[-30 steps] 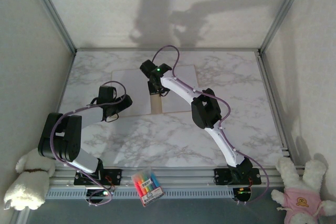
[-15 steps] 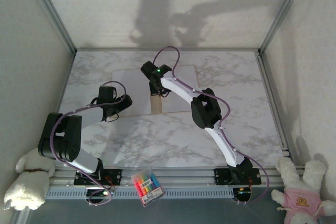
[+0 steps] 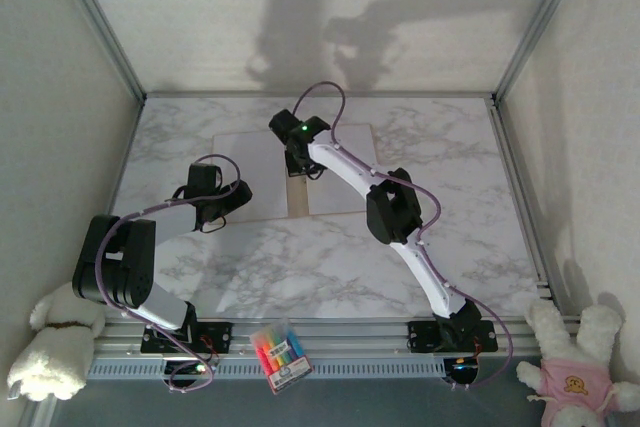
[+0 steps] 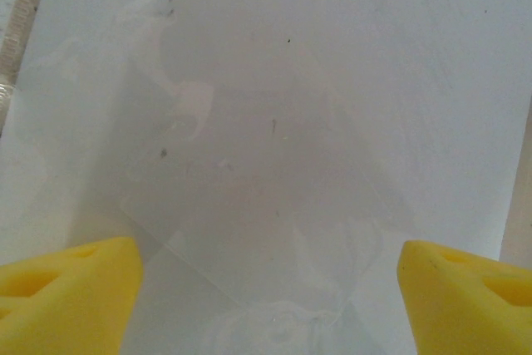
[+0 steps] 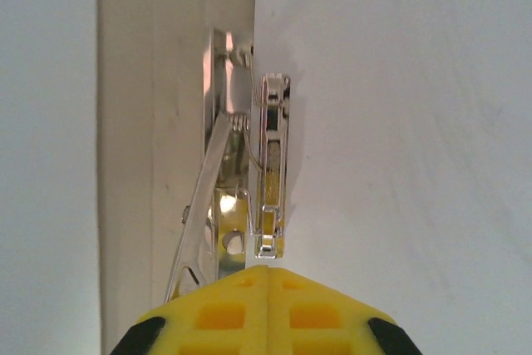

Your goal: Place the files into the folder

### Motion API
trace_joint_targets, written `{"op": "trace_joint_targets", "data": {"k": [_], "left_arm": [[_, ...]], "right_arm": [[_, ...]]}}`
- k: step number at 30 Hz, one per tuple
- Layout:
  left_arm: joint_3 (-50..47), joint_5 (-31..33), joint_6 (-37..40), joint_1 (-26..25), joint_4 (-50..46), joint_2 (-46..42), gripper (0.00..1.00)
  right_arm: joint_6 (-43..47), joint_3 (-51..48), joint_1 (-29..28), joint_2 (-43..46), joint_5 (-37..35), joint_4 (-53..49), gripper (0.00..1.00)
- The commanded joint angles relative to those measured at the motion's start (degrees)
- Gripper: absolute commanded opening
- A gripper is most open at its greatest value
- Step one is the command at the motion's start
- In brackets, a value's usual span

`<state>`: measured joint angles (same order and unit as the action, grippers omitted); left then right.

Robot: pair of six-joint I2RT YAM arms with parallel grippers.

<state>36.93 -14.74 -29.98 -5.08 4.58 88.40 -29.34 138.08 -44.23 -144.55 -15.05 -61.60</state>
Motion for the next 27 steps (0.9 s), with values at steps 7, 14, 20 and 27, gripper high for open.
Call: {"op": "trace_joint_targets", "data": {"k": [7,14,20,27], "left_arm": [[-0.82,-0.53,0.00,0.36,-2.77,2.88,0.82],[-0.61,-0.62,-0.10,0.41,-2.65,3.12,0.82],[-0.63,-0.63,-0.13,0.41,-2.66,3.32,0.82],[-0.64,-0.64,-0.22,0.36,-2.62,3.10,0.82]], "right_arm": [[-0.98,3.51,0.81,-0.01,2.89,-0.82,0.06],[-1.86,3.07,0.56,1.73,4.71,0.04,0.16],[-2.56,3.20,0.55,2.56,3.77,-0.63,0.23],[-2.91,3.15,0.46,4.44,3.07,-0.63,0.24]]}}
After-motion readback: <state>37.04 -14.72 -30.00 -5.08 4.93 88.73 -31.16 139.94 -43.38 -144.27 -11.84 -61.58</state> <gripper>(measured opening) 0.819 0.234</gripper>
